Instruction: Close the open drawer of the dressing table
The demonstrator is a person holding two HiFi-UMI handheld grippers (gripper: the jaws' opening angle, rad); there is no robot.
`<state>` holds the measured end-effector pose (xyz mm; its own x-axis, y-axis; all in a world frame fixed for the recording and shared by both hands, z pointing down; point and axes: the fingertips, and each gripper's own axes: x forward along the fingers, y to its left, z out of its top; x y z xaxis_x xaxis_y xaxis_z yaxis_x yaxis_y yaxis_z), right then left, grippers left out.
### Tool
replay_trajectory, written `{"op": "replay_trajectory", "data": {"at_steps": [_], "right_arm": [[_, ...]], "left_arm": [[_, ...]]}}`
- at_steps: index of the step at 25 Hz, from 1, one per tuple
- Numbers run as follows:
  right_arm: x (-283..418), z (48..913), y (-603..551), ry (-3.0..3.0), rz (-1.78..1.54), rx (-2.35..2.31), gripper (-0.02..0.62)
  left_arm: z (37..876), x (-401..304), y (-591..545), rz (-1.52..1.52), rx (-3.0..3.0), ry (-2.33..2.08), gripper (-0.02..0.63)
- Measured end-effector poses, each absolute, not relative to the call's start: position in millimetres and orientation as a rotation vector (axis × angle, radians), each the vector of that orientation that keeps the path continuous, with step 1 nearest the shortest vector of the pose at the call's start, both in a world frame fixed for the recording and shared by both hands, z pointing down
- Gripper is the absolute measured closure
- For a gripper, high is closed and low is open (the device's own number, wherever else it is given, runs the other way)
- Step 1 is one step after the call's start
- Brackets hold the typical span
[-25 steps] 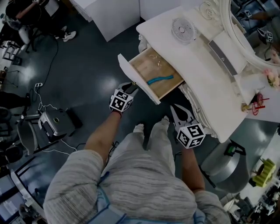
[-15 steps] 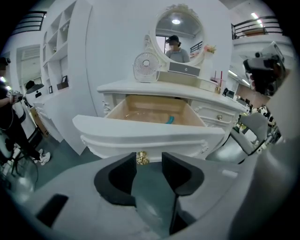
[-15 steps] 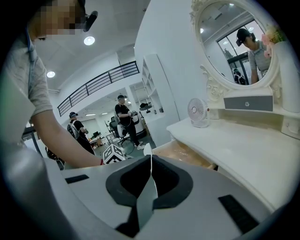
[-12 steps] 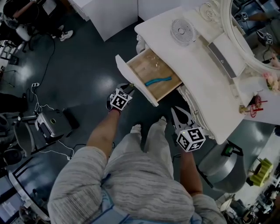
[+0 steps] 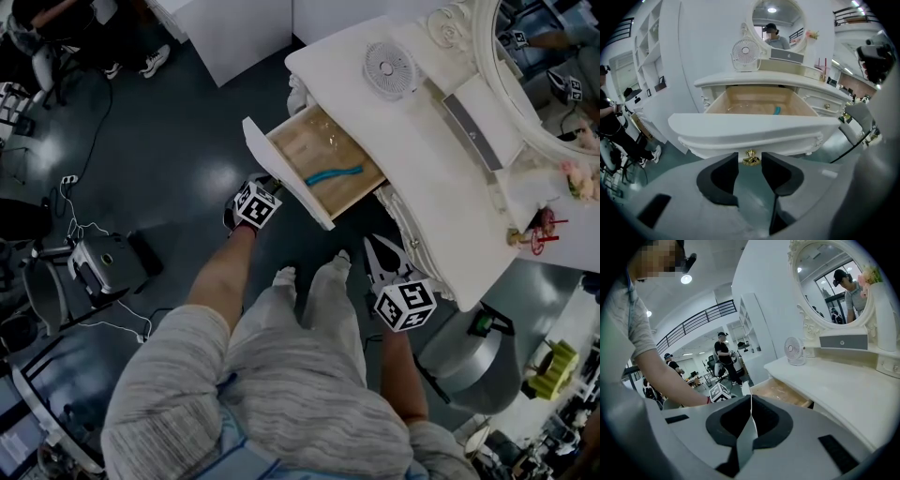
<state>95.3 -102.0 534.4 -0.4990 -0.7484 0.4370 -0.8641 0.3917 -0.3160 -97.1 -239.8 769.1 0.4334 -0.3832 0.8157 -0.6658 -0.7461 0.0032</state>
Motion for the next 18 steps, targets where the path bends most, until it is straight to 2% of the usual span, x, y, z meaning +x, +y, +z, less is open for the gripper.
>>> {"op": "replay_trajectory", "data": {"at_steps": [5, 18], "right_arm": [[98.0, 533.4, -104.4, -2.425, 0.754, 1.442, 0.584], [96.6, 536.6, -110.4, -2.436, 0.77, 1.427, 0.584]], "left_arm": [[772.7, -95.8, -237.3, 1.255, 2.362, -0.857, 0.485], [772.0, -92.7, -240.0, 1.271, 2.348, -0.844, 0.506]]}}
